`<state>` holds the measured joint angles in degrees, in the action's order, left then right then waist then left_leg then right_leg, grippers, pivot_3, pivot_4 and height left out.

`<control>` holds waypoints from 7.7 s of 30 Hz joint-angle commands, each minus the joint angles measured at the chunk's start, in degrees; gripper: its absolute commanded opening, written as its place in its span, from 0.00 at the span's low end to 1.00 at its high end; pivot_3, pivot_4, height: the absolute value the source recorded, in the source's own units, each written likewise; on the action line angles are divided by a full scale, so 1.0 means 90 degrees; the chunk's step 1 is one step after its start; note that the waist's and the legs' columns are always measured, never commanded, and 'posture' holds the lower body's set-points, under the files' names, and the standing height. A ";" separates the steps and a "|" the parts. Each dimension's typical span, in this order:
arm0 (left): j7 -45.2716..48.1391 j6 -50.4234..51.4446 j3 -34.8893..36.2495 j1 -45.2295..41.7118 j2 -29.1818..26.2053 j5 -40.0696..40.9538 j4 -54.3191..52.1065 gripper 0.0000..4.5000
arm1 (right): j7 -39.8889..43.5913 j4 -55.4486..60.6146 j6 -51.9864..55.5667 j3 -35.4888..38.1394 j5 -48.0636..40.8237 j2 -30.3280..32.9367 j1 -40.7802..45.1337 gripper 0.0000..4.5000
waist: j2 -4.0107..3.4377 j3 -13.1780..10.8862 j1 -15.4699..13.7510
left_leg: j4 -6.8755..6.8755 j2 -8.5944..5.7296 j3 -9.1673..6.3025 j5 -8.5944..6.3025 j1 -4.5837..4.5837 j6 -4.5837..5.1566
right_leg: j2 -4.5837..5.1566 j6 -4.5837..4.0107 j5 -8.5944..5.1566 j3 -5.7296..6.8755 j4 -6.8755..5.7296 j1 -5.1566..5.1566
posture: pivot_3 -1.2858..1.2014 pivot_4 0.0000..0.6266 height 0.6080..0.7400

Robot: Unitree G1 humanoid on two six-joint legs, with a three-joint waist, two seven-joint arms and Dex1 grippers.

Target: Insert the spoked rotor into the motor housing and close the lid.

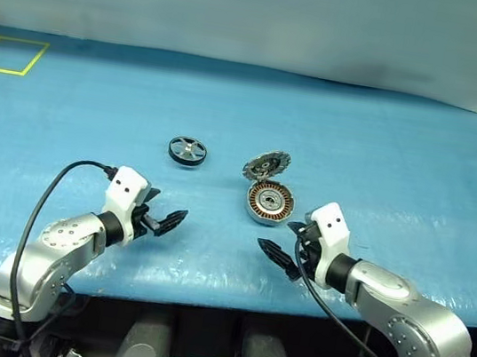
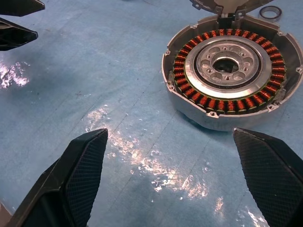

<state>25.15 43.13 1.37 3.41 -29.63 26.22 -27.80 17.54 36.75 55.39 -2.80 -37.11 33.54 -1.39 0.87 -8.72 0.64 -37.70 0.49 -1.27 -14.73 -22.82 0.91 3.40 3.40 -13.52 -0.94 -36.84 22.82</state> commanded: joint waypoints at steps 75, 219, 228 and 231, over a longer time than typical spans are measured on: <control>0.0065 -0.0364 -0.0491 0.0389 0.0190 -0.0859 -0.0209 1.00 | 0.1105 -0.1918 0.1344 -0.2463 0.2599 -0.0482 0.3293 0.49 | -0.0007 -0.0007 0.0059 | -0.0015 -0.0001 0.0003 -0.0001 0.0009 0.0002 | 0.0003 0.0014 0.0020 0.0008 -0.0008 -0.0006 | 0.52 0.24 1.00; 0.0831 -0.3241 -0.0469 0.1864 0.0377 -0.1394 0.0214 1.00 | -0.0008 -0.1491 -0.0937 -0.2491 0.3526 -0.2988 0.1820 0.15 | -0.0029 -0.0008 0.0102 | 0.0019 0.0015 0.0022 0.0015 0.0005 -0.0024 | -0.0016 -0.0008 0.0030 -0.0009 -0.0012 0.0062 | 0.52 0.24 1.00; 0.0857 -0.3163 -0.0516 0.1883 0.0378 -0.1392 0.0172 1.00 | -0.0064 -0.1988 -0.1029 -0.2491 0.3558 -0.3207 0.1758 0.15 | -0.0029 -0.0008 0.0104 | 0.0019 0.0015 0.0022 0.0015 0.0002 -0.0025 | -0.0017 -0.0008 0.0030 -0.0009 -0.0015 0.0062 | 0.52 0.24 1.00; 0.0866 -0.3145 -0.0521 0.1867 0.0381 -0.1380 0.0175 1.00 | -0.0076 -0.2116 -0.1072 -0.2461 0.3534 -0.3320 0.1781 0.15 | -0.0030 -0.0008 0.0105 | 0.0019 0.0016 0.0021 0.0015 0.0002 -0.0025 | -0.0017 -0.0007 0.0031 -0.0009 -0.0015 0.0062 | 0.52 0.24 1.00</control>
<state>32.57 14.81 -3.32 20.28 -26.39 12.96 -24.73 17.09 16.99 47.28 -25.27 -4.88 4.47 14.30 0.60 -8.79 1.58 -37.53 0.64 -1.08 -14.59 -22.80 0.69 3.24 3.34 -13.24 -1.02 -36.98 23.38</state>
